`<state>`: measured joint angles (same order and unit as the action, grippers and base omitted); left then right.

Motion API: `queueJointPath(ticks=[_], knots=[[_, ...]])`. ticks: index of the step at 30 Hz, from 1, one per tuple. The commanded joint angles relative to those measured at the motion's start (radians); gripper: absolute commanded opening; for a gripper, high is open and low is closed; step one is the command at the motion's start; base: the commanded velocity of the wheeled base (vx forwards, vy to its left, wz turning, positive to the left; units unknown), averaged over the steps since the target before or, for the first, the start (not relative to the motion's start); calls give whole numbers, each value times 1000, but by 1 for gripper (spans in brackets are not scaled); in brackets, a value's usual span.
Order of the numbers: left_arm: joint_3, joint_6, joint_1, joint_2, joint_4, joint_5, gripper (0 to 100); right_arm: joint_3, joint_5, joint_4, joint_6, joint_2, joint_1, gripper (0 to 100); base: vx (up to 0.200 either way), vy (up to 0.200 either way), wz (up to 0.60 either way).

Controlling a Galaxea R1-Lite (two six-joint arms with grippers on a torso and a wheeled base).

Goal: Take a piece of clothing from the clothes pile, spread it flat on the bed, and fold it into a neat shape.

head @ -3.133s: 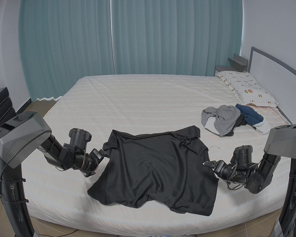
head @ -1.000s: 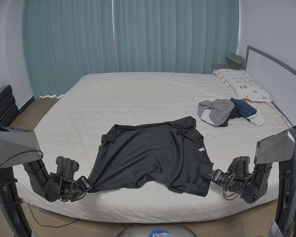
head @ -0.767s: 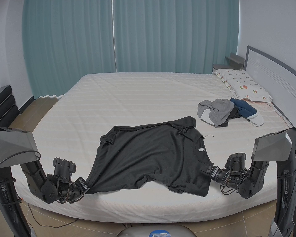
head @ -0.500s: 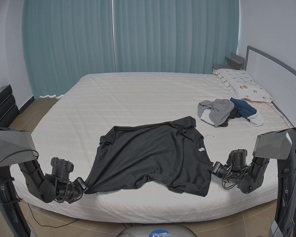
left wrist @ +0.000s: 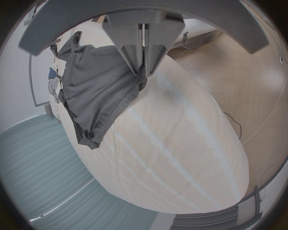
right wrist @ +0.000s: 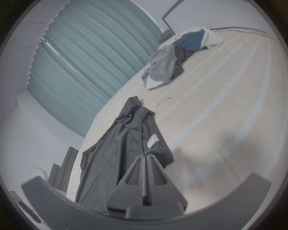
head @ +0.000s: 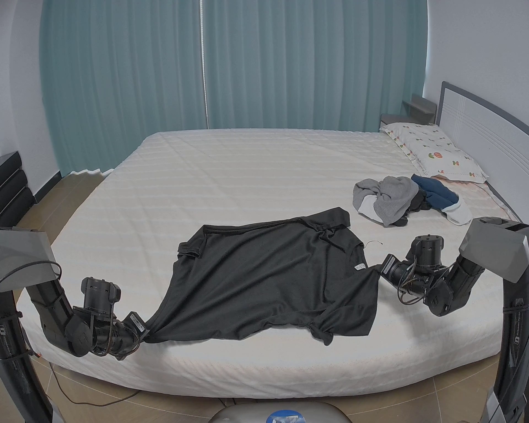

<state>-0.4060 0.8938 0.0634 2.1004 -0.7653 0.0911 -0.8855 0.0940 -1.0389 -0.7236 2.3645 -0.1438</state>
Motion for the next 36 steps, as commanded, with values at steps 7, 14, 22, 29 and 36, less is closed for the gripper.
queueJointPath(ticks=[7,14,22,29,36], knots=[[1,0,-7,7,-2,-1,0,-319,-17,76,55,96,-7,0,0,0,0],[3,2,-7,7,-2,1,0,-382,-66,74,55,145,-34,0,0,0,0],[4,-1,-7,7,-2,3,0,-486,-105,65,53,214,-31,0,0,0,0],[1,-7,-4,12,0,3,0,-474,-116,3,50,263,-39,0,0,0,0],[-1,-10,-1,21,0,-7,0,-297,-79,-108,33,211,-7,100,0,0,0]])
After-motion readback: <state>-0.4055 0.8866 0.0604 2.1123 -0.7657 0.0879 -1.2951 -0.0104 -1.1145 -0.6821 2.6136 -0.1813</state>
